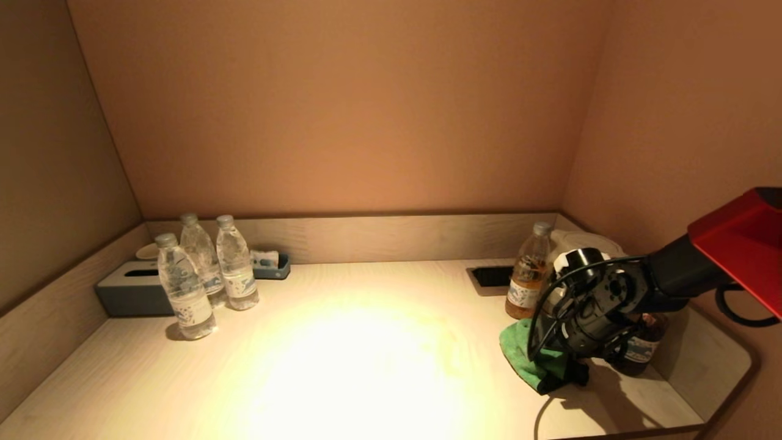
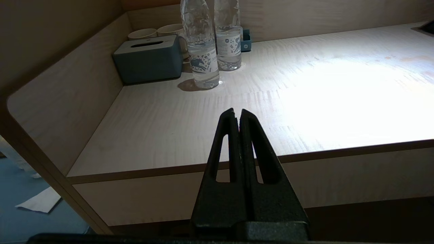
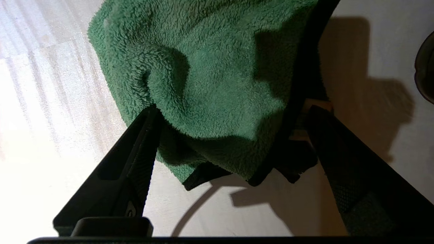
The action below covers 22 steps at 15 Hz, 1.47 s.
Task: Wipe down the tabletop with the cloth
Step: Pick up the tablecloth, then sweep the stains on the table
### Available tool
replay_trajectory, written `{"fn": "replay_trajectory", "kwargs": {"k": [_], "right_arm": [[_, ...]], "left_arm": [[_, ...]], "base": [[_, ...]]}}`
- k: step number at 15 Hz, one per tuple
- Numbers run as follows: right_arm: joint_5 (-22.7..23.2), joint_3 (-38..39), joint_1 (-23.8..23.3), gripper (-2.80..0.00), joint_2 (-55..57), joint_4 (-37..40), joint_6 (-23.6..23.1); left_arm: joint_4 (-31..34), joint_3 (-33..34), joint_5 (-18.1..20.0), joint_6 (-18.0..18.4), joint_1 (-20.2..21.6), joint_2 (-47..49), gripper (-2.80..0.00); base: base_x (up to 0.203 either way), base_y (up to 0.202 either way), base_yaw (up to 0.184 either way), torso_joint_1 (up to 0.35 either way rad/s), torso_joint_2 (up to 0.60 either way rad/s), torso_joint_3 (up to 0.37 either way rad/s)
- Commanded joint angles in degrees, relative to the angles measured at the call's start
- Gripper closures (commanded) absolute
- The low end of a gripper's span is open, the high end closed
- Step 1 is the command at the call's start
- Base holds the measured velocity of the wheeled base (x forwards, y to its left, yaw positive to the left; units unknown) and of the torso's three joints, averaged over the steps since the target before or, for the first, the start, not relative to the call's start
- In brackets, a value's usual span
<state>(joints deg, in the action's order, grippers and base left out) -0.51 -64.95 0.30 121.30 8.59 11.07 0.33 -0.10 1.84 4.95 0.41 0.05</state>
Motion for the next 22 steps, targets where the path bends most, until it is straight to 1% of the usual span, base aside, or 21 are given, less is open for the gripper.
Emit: {"fn": "replay_trajectory", "kwargs": {"k": [1, 2, 3, 9, 13, 15, 17, 18, 20, 22], "right_arm": [[0.8, -0.5, 0.0, -2.80, 2.0, 0.1, 0.1], [0.9, -0.7, 0.0, -1.48, 3.1, -0.1, 0.0], [0.9, -0.9, 0.1, 0.00, 3.7, -0.4, 0.1], [1.0, -2.1, 0.3, 0.00, 5.9, -1.4, 0.2], [2.6, -2.4, 1.6, 0.00, 4.0, -1.3, 0.5], [3.2, -2.5, 3.8, 0.00, 0.9, -1.3, 1.5], [3.3, -3.8, 7.6, 0.00, -3.3, -1.2, 2.2], [3.3, -5.7, 10.3, 0.00, -5.0, -1.0, 2.3], [3.3, -10.4, 13.7, 0.00, -5.0, -0.2, 2.3], [3.0, -14.2, 15.4, 0.00, -2.4, 0.8, 2.2]], "left_arm": [[0.0, 0.0, 0.0, 0.1, 0.0, 0.0, 0.00], [0.0, 0.1, 0.0, 0.1, 0.0, 0.0, 0.00], [0.0, 0.0, 0.0, 0.1, 0.0, 0.0, 0.00], [0.0, 0.0, 0.0, 0.0, 0.0, 0.0, 0.00], [0.0, 0.0, 0.0, 0.1, -0.1, 0.0, 0.00], [0.0, 0.0, 0.0, 0.1, -0.1, 0.0, 0.00], [0.0, 0.0, 0.0, 0.1, 0.0, 0.0, 0.00], [0.0, 0.1, 0.0, 0.1, -0.1, 0.0, 0.00], [0.0, 0.0, 0.0, 0.1, -0.1, 0.0, 0.00], [0.0, 0.0, 0.0, 0.1, 0.0, 0.0, 0.00]], "base": [[0.000, 0.000, 0.000, 0.000, 0.00, 0.000], [0.000, 0.000, 0.000, 0.000, 0.00, 0.000], [0.000, 0.000, 0.000, 0.000, 0.00, 0.000], [0.000, 0.000, 0.000, 0.000, 0.00, 0.000], [0.000, 0.000, 0.000, 0.000, 0.00, 0.000], [0.000, 0.000, 0.000, 0.000, 0.00, 0.000], [0.000, 0.000, 0.000, 0.000, 0.00, 0.000], [0.000, 0.000, 0.000, 0.000, 0.00, 0.000], [0.000, 0.000, 0.000, 0.000, 0.00, 0.000], [0.000, 0.000, 0.000, 0.000, 0.00, 0.000]]}}
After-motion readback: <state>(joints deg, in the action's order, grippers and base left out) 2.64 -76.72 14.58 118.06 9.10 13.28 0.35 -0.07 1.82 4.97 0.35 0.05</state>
